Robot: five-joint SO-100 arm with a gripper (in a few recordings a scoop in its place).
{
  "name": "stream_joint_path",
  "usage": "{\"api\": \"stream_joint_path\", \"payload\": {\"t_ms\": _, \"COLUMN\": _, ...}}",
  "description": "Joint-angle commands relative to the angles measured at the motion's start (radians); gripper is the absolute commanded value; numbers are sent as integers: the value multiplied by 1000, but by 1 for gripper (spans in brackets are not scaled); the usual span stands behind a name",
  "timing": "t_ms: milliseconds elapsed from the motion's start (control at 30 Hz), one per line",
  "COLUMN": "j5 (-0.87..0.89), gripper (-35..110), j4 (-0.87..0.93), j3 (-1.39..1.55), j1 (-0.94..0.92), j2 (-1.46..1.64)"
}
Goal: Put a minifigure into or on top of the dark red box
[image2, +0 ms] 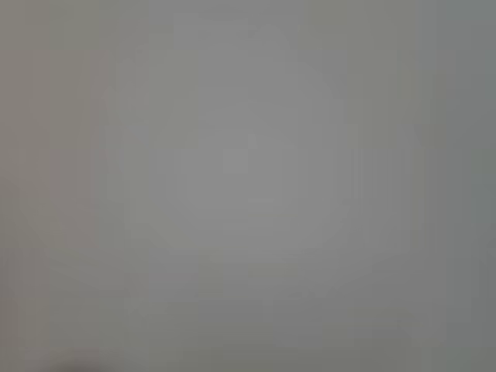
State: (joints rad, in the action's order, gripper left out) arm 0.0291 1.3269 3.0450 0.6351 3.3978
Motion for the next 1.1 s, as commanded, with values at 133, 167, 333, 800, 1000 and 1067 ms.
{"api": "stream_joint_path", "payload": {"t_ms": 133, "j5": 0, "gripper": 0, "j4": 32, "j3": -26, "j1": 28, "j2": 12}}
{"api": "stream_joint_path", "payload": {"t_ms": 167, "j5": 0, "gripper": 0, "j4": 32, "j3": -26, "j1": 28, "j2": 12}}
{"api": "stream_joint_path", "payload": {"t_ms": 333, "j5": 0, "gripper": 0, "j4": 32, "j3": -26, "j1": 28, "j2": 12}}
{"api": "stream_joint_path", "payload": {"t_ms": 800, "j5": 0, "gripper": 0, "j4": 32, "j3": -26, "j1": 28, "j2": 12}}
{"api": "stream_joint_path", "payload": {"t_ms": 1000, "j5": 0, "gripper": 1, "j4": 32, "j3": -26, "j1": 28, "j2": 12}}
{"api": "stream_joint_path", "payload": {"t_ms": 1067, "j5": 14, "gripper": 2, "j4": 32, "j3": -26, "j1": 17, "j2": 12}}
